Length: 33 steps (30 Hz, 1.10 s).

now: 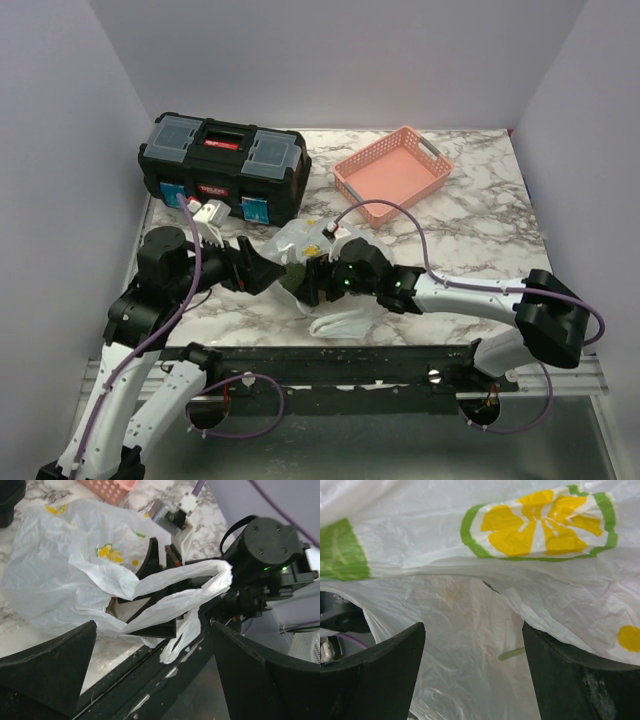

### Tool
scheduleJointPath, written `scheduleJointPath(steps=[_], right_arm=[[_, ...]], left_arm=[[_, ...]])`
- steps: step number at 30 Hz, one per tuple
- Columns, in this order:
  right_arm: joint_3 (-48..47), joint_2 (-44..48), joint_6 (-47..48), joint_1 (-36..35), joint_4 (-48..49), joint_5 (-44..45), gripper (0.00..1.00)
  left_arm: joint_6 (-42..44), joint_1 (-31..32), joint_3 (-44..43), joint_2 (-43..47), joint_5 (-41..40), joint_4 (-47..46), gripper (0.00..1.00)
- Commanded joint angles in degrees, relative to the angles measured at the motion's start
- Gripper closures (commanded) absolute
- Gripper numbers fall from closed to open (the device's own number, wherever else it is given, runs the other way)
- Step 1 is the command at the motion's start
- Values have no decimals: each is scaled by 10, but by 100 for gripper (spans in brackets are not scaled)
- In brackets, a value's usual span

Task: Take the fake fruits out of the plastic bag

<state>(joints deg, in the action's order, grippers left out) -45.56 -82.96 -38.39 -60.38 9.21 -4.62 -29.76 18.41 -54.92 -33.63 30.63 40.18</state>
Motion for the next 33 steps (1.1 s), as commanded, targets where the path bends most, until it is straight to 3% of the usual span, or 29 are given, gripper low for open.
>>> scheduleJointPath(steps=[1, 5, 12, 15, 20, 23, 27, 33], right_arm=[[-36, -22, -3, -3, 9, -8, 18], [-60, -47, -8, -3, 20, -37, 19], [-25, -42, -37, -3, 36, -37, 20], [-3, -21, -41, -3, 31, -21, 20], [4, -1, -27, -3, -23, 24, 21], [12, 22, -12, -3, -75, 83, 23], [16, 55, 25, -5, -148, 125, 24], [34, 125, 76, -7, -200, 129, 20]], left_arm=[[39, 32, 6, -4, -99, 61, 4], [16, 34, 27, -7, -200, 42, 1], [6, 34, 84, -33, -225, -95, 5], [16, 33, 88, -50, -250, -130, 19], [54, 33, 80, -83, -240, -147, 69], [78, 34, 85, -74, -255, -150, 88], [101, 33, 100, -42, -286, -161, 100], [128, 34, 125, -6, -253, -173, 100]])
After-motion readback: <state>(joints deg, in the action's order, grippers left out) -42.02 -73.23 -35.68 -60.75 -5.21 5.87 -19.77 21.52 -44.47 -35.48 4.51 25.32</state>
